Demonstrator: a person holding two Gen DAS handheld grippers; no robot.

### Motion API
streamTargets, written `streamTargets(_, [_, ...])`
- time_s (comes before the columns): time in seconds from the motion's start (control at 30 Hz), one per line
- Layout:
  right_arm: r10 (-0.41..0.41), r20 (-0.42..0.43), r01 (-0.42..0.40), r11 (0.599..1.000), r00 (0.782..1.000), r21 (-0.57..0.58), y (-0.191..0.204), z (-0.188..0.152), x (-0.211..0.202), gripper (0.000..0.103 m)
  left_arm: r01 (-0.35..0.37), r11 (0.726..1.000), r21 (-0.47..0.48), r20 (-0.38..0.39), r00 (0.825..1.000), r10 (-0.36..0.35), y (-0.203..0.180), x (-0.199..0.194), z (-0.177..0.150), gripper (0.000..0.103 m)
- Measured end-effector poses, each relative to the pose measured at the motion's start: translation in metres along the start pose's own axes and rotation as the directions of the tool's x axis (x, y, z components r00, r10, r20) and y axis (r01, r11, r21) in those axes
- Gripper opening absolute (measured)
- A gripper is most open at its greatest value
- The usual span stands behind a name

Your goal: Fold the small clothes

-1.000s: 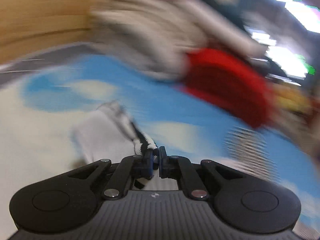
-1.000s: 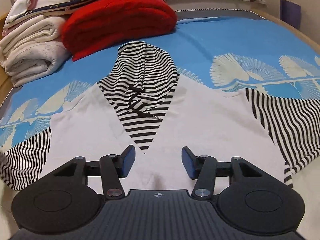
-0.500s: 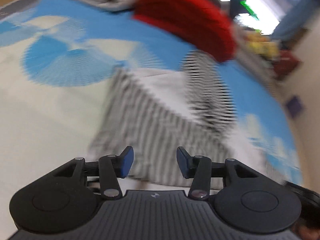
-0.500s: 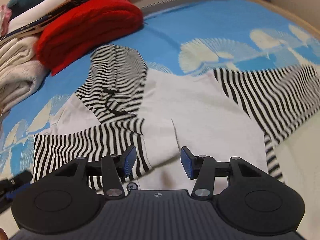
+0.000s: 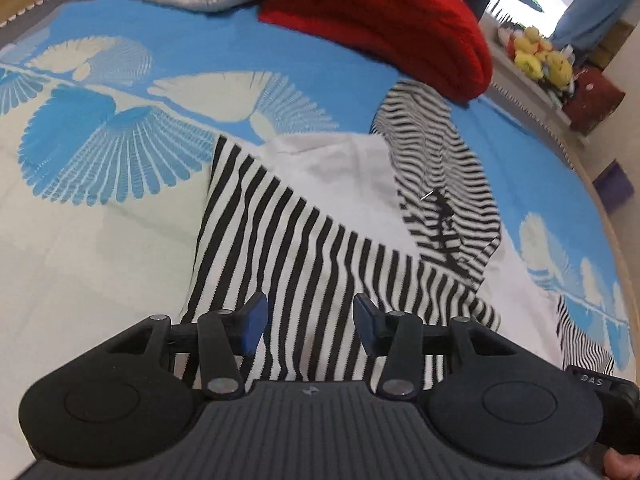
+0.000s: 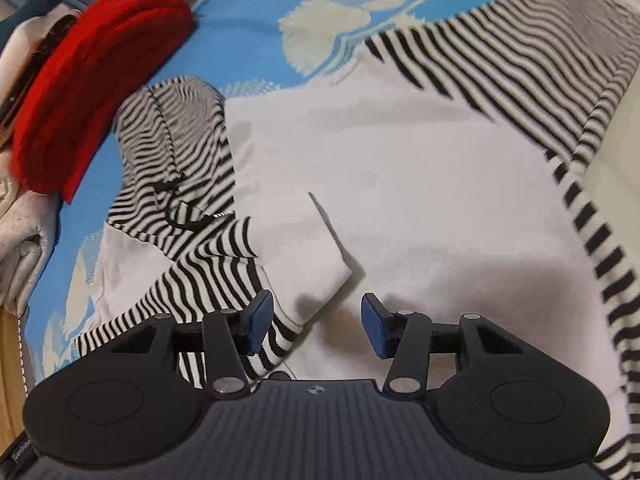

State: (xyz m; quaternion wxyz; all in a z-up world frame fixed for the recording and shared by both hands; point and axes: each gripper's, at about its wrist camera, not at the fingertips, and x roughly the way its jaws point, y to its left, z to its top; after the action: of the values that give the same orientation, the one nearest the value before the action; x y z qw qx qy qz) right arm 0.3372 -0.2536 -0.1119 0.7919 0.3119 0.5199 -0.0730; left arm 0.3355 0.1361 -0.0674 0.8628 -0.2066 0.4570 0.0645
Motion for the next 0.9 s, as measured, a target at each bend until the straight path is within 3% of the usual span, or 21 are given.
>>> streamTargets(0.07, [-0.013, -0.019, 0.014, 1.000, 1.000, 0.020, 0.000, 0.002, 0.012, 0.051, 0.021, 1.000, -0.002, -0.010, 1.000, -0.021, 0.002, 0.004, 0.004, 0.051])
streamTargets(0.13, [-0.023, -0.034, 0.024, 0.999, 0.999, 0.032, 0.002, 0.002, 0.022, 0.044, 0.020, 1.000, 0.014, -0.013, 1.000, -0.020, 0.002, 0.006, 0.008, 0.051])
streamTargets(0.2, [-0.018, -0.033, 0.019, 0.999, 0.999, 0.042, 0.006, 0.002, 0.028, 0.016, 0.017, 0.999, 0.030, -0.009, 1.000, -0.017, 0.003, 0.008, 0.012, 0.051])
streamTargets(0.27, [-0.009, 0.009, 0.008, 1.000, 1.000, 0.020, 0.013, 0.003, 0.027, 0.006, 0.013, 0.999, 0.032, -0.007, 1.000, -0.013, 0.006, 0.009, 0.015, 0.051])
streamTargets(0.37, [0.050, 0.129, -0.046, 0.998, 0.990, -0.035, 0.027, 0.007, 0.007, 0.005, 0.001, 1.000, 0.029, -0.006, 1.000, -0.001, 0.011, 0.009, 0.018, 0.051])
streamTargets(0.43, [0.109, 0.246, -0.081, 0.989, 0.963, -0.122, 0.040, 0.008, -0.018, 0.004, 0.001, 0.999, 0.034, -0.007, 1.000, 0.000, 0.012, 0.008, 0.018, 0.051])
streamTargets(0.47, [0.134, 0.317, -0.081, 0.981, 0.939, -0.176, 0.045, 0.007, -0.033, 0.004, 0.006, 0.999, 0.039, -0.011, 1.000, -0.005, 0.012, 0.007, 0.017, 0.051])
streamTargets(0.53, [0.143, 0.415, -0.050, 0.972, 0.899, -0.228, 0.047, 0.005, -0.054, 0.004, 0.019, 0.998, 0.053, -0.021, 1.000, -0.018, 0.011, 0.007, 0.015, 0.051])
streamTargets(0.57, [0.120, 0.428, -0.028, 0.976, 0.896, -0.216, 0.044, 0.007, -0.058, 0.004, 0.025, 0.998, 0.062, -0.026, 0.999, -0.024, 0.010, 0.007, 0.014, 0.051])
streamTargets(0.67, [-0.113, 0.370, 0.163, 0.981, 0.922, -0.107, 0.024, 0.018, -0.041, 0.006, 0.039, 0.996, 0.079, -0.045, 0.998, -0.035, 0.006, 0.009, 0.009, 0.051])
streamTargets(0.73, [-0.225, 0.322, 0.240, 0.971, 0.919, -0.007, 0.003, 0.021, -0.029, 0.009, 0.057, 0.995, 0.084, -0.072, 0.996, -0.051, 0.006, 0.013, 0.004, 0.051])
streamTargets(0.83, [-0.169, 0.322, 0.173, 0.985, 0.931, 0.014, -0.005, 0.020, -0.025, 0.010, 0.080, 0.993, 0.087, -0.120, 0.990, -0.069, 0.006, 0.021, -0.005, 0.051])
streamTargets(0.9, [-0.062, 0.288, 0.071, 0.997, 0.956, -0.019, -0.001, 0.021, -0.020, 0.010, 0.081, 0.993, 0.089, -0.153, 0.986, -0.067, 0.009, 0.029, -0.011, 0.049])
